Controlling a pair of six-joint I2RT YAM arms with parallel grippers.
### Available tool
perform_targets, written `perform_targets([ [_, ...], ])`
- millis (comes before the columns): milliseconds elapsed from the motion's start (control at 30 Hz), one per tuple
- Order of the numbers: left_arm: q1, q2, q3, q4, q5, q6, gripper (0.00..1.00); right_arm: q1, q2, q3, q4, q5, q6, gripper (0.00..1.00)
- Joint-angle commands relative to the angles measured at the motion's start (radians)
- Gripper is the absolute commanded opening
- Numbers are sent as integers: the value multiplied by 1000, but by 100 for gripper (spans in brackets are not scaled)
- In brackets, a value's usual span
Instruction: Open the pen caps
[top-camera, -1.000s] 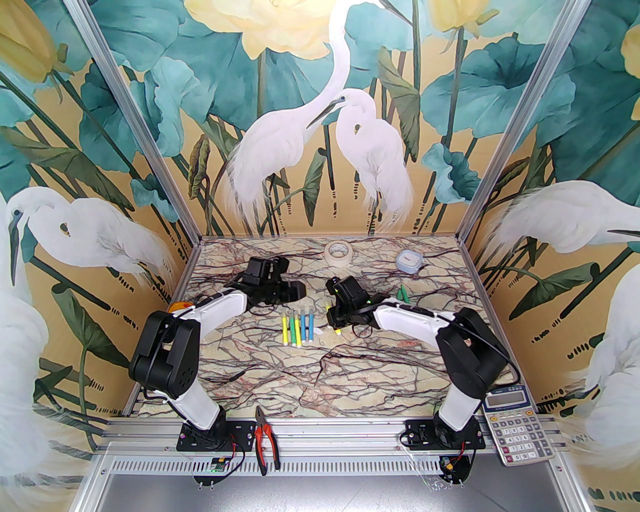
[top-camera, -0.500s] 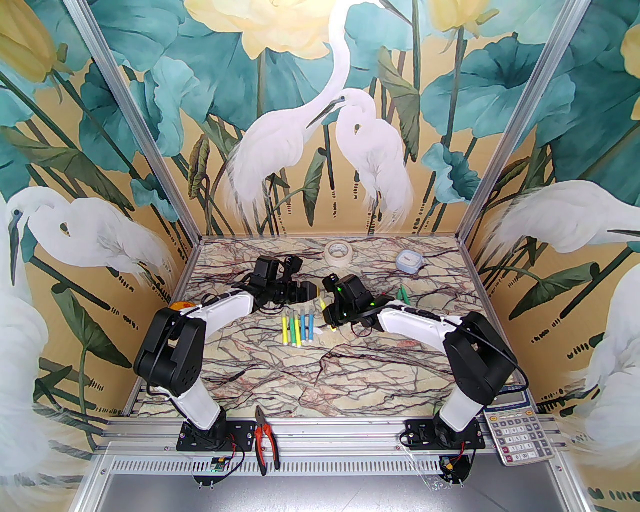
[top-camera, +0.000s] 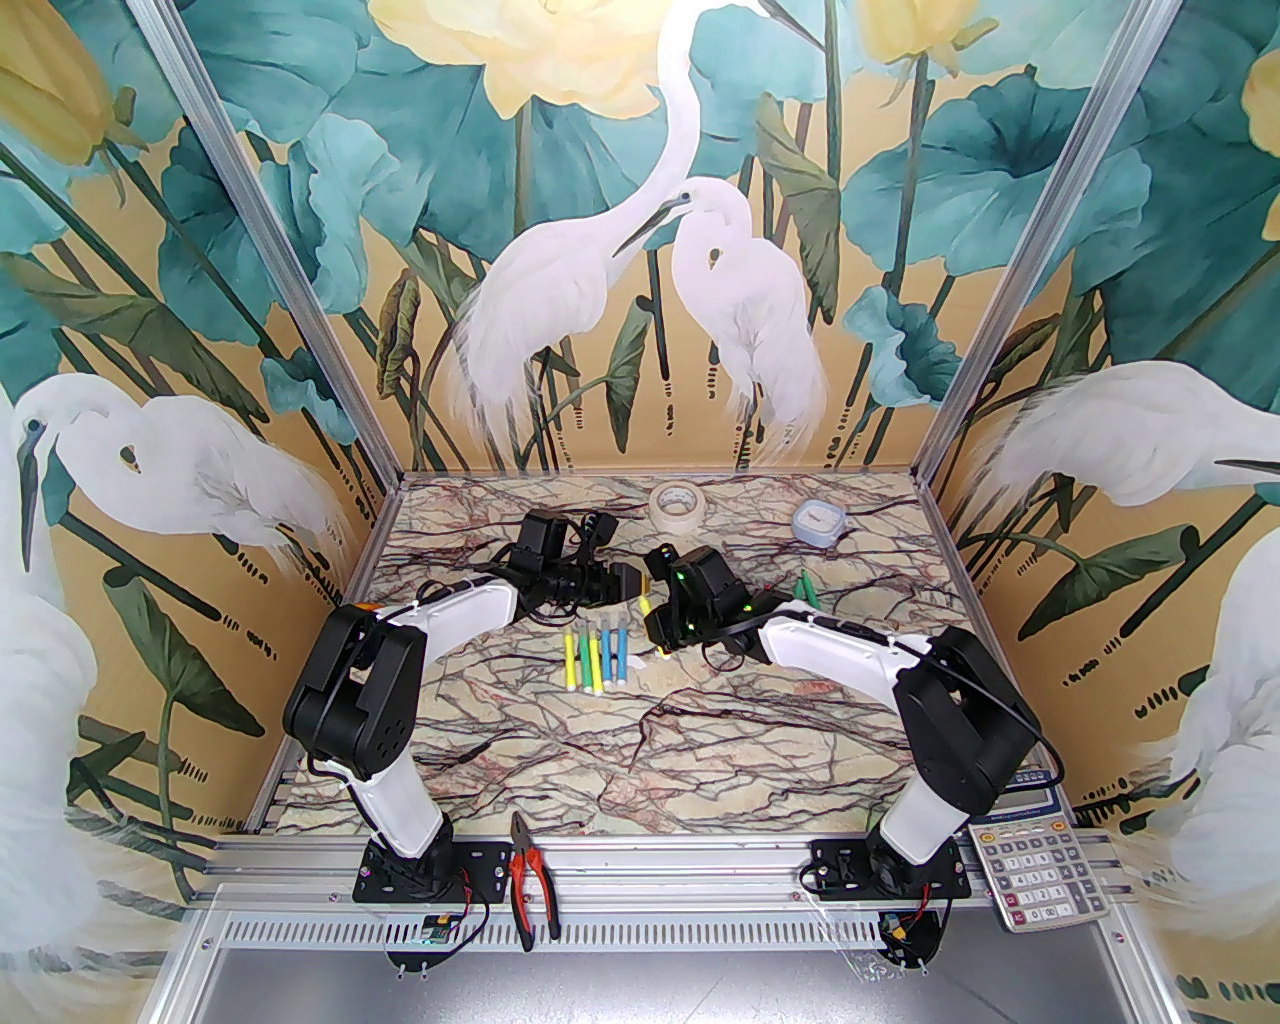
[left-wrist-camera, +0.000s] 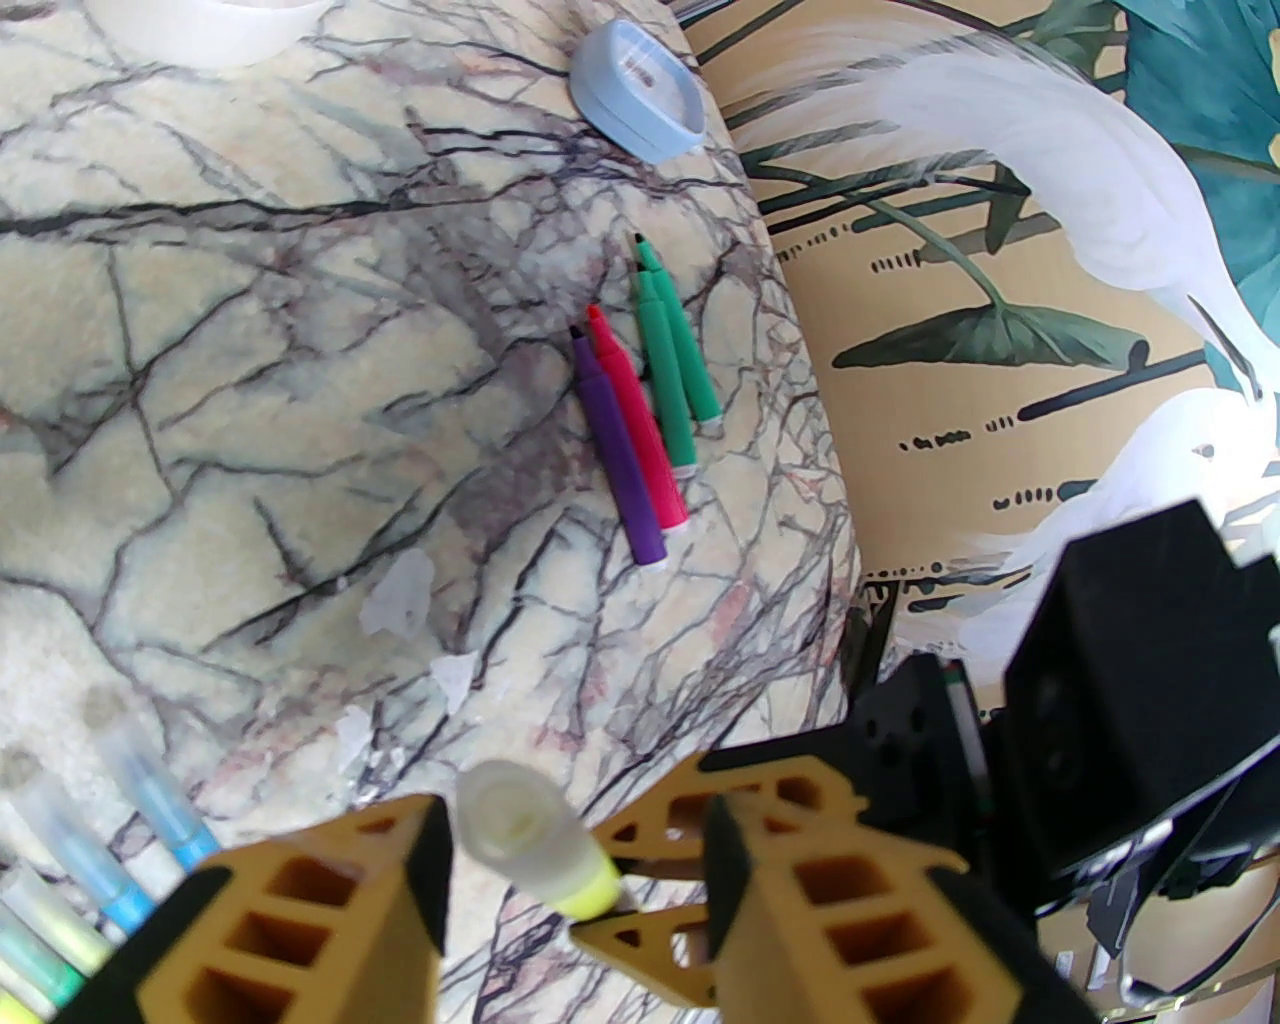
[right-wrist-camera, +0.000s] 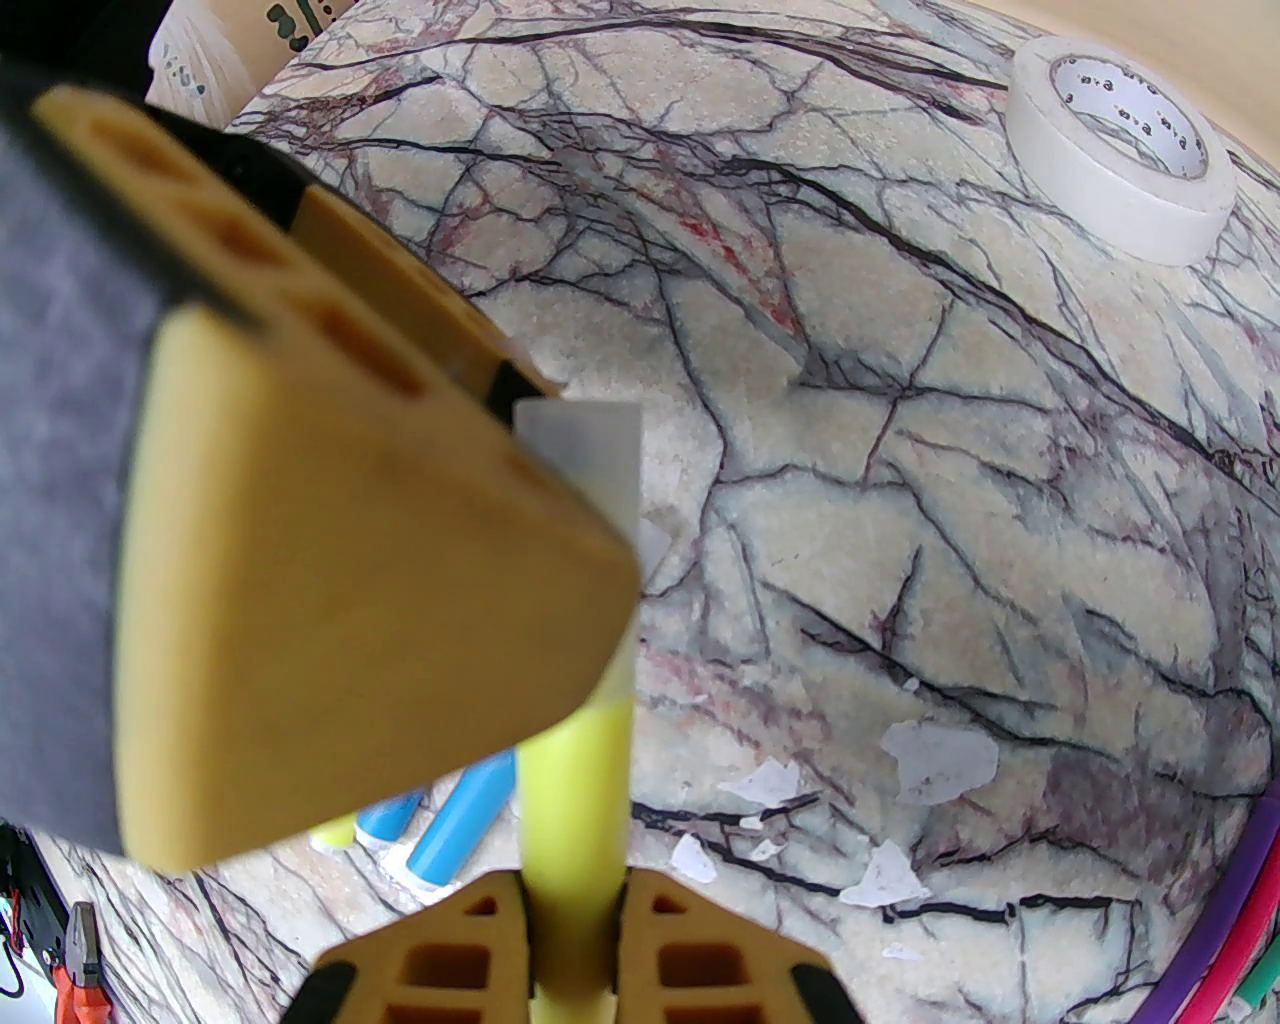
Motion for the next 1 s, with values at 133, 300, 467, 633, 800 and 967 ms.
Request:
perform_targets([
  [133, -5, 32, 20, 37, 44, -21, 35, 4, -49, -17, 43, -14, -17, 7],
  [300, -7, 32, 18, 37, 47, -24, 29, 4, -71, -30, 51, 3, -18, 7],
  [467, -7, 30, 22, 43, 54, -30, 22, 4, -73, -36, 56, 8, -17, 12],
  [633, -6, 27, 23, 52, 69, -43, 15, 3, -63, -48, 78, 25, -12, 33],
  [800, -6, 28, 24, 81, 106, -67, 13, 2, -35, -42, 109, 23, -2, 38],
  [967, -5, 24, 20, 103, 129, -87, 13, 3, -6, -20, 119, 16, 3, 38],
])
